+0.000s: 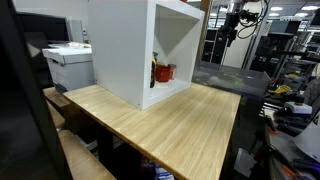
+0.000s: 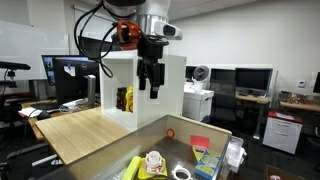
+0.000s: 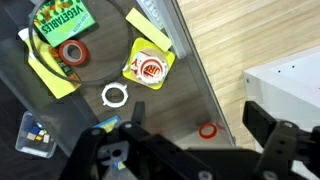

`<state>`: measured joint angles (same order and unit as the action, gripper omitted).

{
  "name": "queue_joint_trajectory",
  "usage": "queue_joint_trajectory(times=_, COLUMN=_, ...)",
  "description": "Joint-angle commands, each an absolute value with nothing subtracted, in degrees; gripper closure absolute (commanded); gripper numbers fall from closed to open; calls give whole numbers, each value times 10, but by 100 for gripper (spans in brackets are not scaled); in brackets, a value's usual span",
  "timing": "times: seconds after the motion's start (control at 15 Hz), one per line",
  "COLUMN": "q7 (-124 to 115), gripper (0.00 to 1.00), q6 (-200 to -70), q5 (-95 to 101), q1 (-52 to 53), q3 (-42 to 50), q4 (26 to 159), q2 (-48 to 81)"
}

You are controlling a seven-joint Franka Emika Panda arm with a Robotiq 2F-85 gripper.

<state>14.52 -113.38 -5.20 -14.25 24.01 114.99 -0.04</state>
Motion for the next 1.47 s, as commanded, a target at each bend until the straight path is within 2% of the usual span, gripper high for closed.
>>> queue_joint_trajectory(times=0.0, q7=134, gripper=0, q6=-1135, q5=-39, q1=-161, q3=222, q4=1154, q2=-7)
queue_joint_trajectory(times=0.87, q7=122, gripper=0, q6=-1158, q5=-113, q1=-206, q3=210, q4=1054, q2=138)
queue_joint_trajectory(times=1.4, q7=145, gripper=0, q6=-1153, q5=-147, q1=-255, q3=154, q4=956, q2=267)
